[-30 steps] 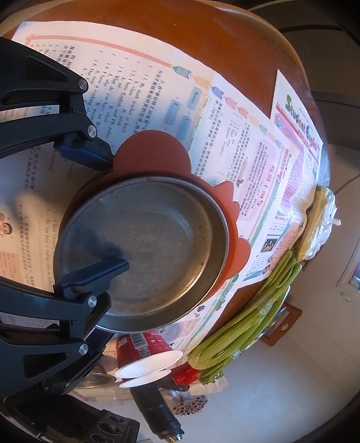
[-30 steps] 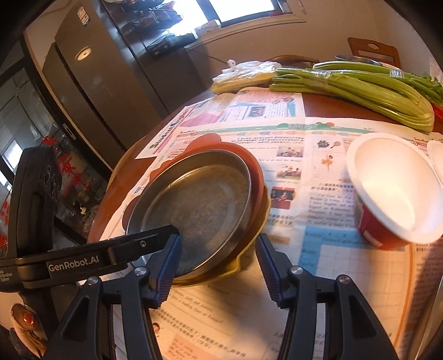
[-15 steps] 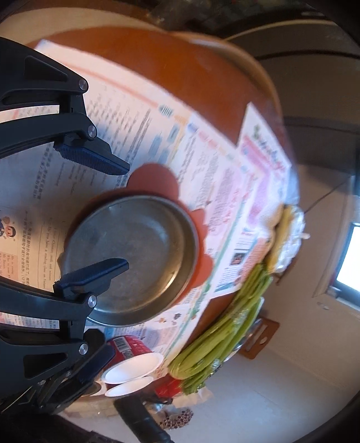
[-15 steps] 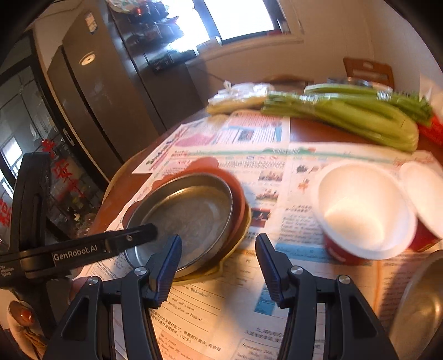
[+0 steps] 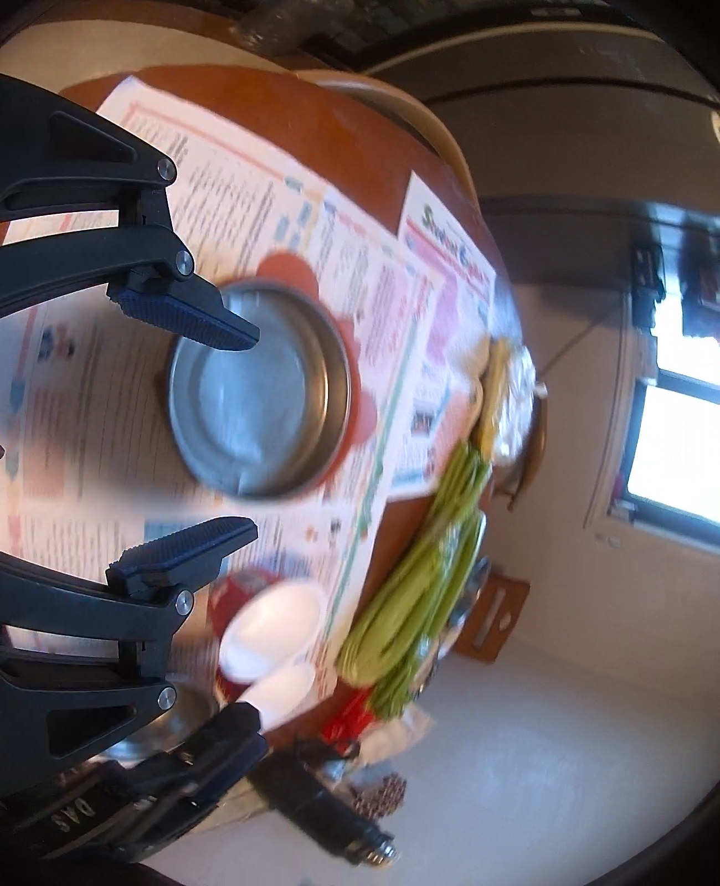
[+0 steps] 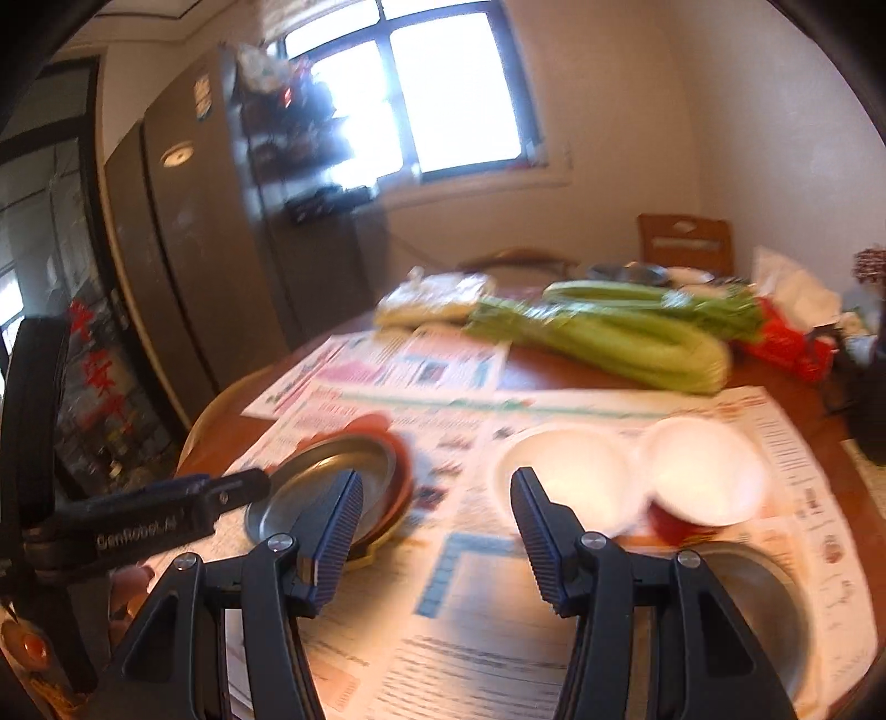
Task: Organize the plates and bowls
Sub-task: 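Move the left gripper to the deep steel bowl and grasp its rim, then lift and carry the steel bowl toward the paper cups with the left gripper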
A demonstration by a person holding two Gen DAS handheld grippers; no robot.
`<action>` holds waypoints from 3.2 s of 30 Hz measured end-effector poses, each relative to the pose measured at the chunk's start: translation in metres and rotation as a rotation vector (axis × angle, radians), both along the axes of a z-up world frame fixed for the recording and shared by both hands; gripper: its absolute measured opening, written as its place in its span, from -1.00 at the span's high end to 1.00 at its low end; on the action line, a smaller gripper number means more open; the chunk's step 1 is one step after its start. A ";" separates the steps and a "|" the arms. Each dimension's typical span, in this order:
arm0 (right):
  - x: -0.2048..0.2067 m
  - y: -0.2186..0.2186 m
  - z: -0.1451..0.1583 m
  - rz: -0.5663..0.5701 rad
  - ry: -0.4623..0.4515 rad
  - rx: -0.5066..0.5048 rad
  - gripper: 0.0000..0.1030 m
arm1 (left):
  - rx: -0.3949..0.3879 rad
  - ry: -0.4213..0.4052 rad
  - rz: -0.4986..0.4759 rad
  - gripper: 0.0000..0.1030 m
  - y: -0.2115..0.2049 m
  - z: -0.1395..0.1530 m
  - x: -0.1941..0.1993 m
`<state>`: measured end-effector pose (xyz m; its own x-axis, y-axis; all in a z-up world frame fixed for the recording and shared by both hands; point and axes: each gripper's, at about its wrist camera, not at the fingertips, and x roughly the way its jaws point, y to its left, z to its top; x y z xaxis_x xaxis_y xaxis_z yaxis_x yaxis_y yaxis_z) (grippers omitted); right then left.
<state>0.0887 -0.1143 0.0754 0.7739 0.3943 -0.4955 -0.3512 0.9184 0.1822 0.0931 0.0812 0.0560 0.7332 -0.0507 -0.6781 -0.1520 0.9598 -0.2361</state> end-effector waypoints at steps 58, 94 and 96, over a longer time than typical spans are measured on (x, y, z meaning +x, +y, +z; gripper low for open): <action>-0.008 -0.170 -0.096 -0.153 0.249 -0.057 0.11 | 0.028 0.226 -0.375 -0.25 -0.205 -0.078 0.042; -0.040 -0.104 -0.057 0.019 0.191 -0.046 0.21 | -0.015 0.142 -0.321 0.00 -0.138 -0.045 -0.011; -0.040 -0.097 -0.059 0.032 0.200 -0.053 0.21 | -0.019 0.154 -0.312 0.00 -0.132 -0.051 -0.011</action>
